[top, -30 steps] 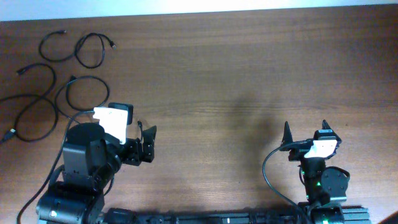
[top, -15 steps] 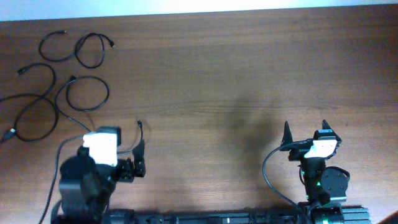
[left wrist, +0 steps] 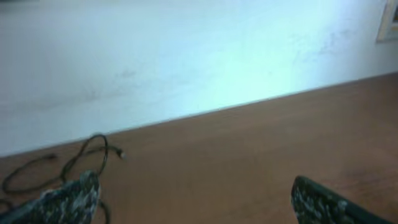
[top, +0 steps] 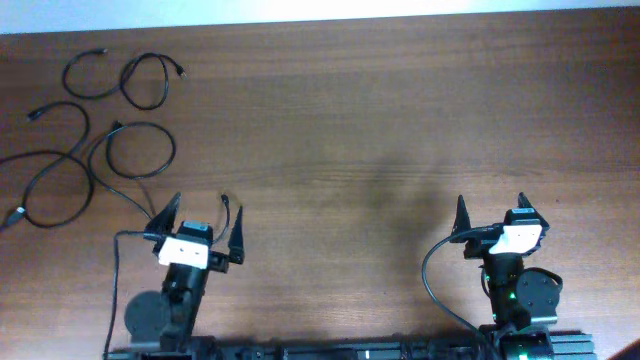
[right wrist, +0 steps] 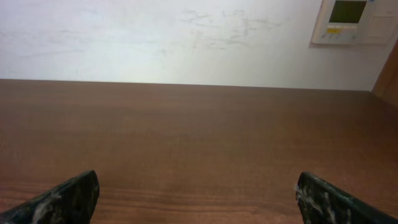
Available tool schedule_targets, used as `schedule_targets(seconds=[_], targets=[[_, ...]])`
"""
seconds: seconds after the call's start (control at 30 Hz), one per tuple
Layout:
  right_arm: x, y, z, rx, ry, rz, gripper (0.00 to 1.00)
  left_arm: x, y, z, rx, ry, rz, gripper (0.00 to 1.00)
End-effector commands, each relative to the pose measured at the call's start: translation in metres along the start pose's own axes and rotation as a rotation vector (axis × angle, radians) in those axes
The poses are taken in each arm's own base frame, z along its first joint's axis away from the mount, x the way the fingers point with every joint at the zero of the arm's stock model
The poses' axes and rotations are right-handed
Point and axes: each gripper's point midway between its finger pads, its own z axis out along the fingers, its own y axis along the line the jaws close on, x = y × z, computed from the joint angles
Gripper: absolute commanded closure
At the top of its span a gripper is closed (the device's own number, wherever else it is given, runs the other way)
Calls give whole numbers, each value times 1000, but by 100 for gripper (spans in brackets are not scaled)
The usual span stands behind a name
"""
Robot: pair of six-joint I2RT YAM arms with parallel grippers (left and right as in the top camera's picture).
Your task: Untangle cables
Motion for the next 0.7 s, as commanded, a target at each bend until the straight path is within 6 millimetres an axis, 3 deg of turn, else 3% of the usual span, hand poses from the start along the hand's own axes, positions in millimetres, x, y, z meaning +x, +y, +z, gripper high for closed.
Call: schedule_targets(seconds=[0.0, 0.13, 0.33, 0.37, 0.43, 0.47, 0.67], targets=[[3, 0, 0, 0, 6, 4, 2, 1, -1, 0, -5, -98, 38, 1], [3, 0, 0, 1, 7, 4, 2, 7, -2, 0, -13, -164, 53, 1], [3, 0, 0, 1, 7, 4, 2, 26, -4, 4, -16, -107, 35, 1], [3, 0, 0, 1, 6, 4, 2, 33, 0, 5, -40, -77, -2, 1], [3, 0, 0, 0, 6, 4, 2, 68, 16, 3, -152, 54, -213, 1], [3, 0, 0, 0, 6, 4, 2, 73, 18, 3, -173, 71, -256, 1], [3, 0, 0, 0, 6, 4, 2, 73, 20, 2, -177, 80, -161, 1]])
